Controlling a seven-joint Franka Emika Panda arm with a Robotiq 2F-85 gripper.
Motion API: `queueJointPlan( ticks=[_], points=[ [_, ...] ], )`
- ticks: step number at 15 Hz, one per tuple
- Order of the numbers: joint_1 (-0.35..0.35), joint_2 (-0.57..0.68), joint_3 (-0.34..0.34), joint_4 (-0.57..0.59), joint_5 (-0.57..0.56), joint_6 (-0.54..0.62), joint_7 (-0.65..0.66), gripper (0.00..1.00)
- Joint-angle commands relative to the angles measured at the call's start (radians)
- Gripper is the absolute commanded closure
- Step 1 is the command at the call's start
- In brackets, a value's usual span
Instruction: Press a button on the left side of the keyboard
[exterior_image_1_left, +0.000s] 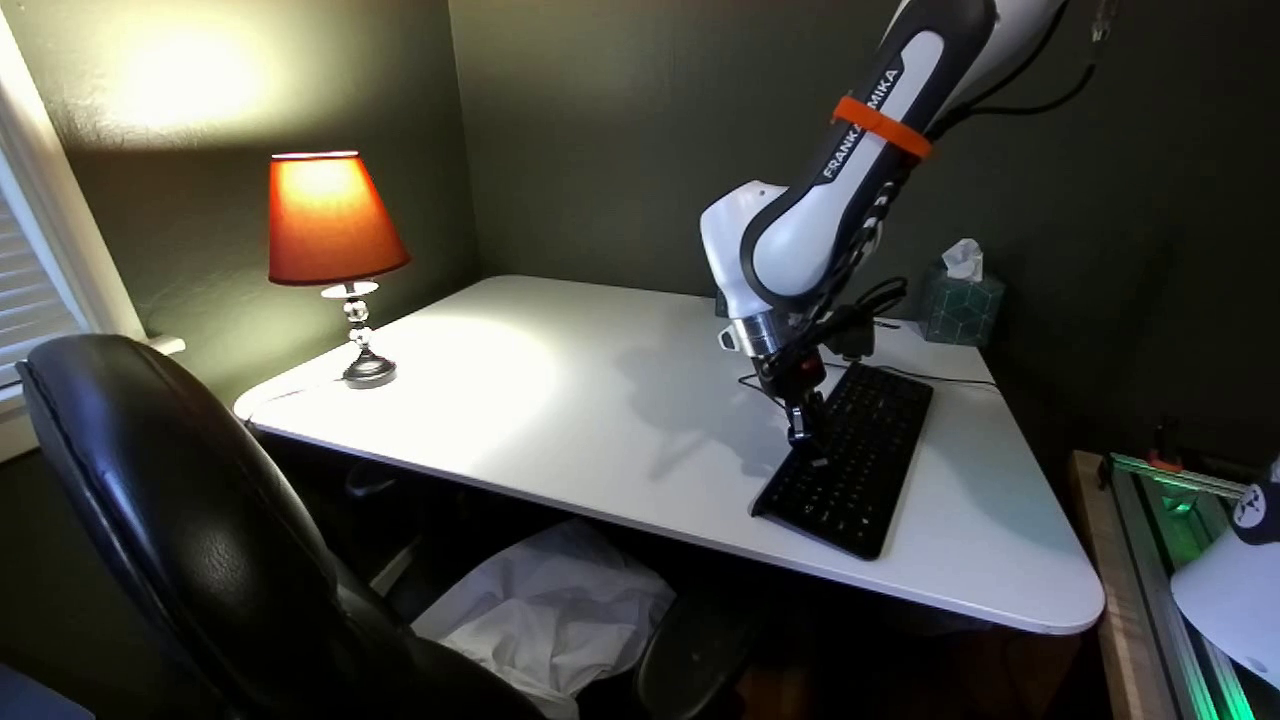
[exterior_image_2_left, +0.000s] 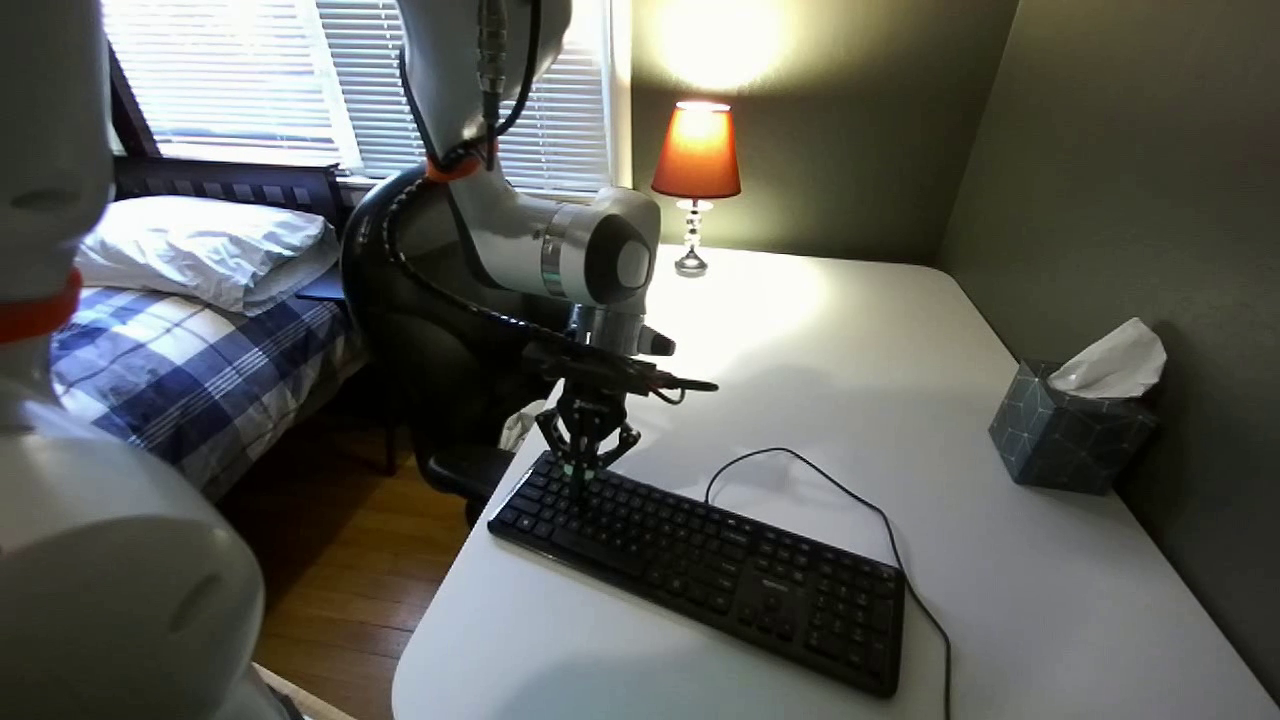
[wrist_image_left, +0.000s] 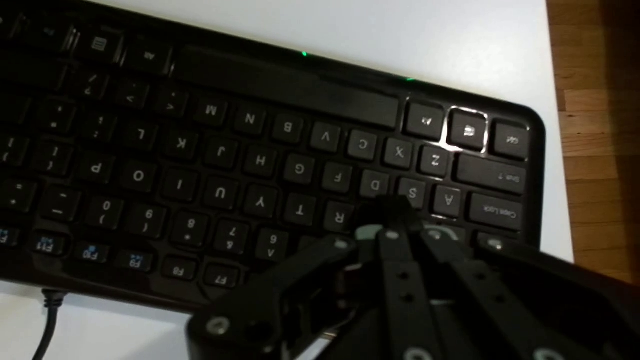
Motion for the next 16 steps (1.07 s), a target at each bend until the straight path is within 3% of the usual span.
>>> queueJointPlan(
  ticks=[1,16],
  points=[
    [-0.015,0.019,0.01,0.014,0.013,0.009,-0.021,1.0],
    [-0.017,0.048,0.009,0.039,0.009,-0.005,-0.015,1.0]
  ],
)
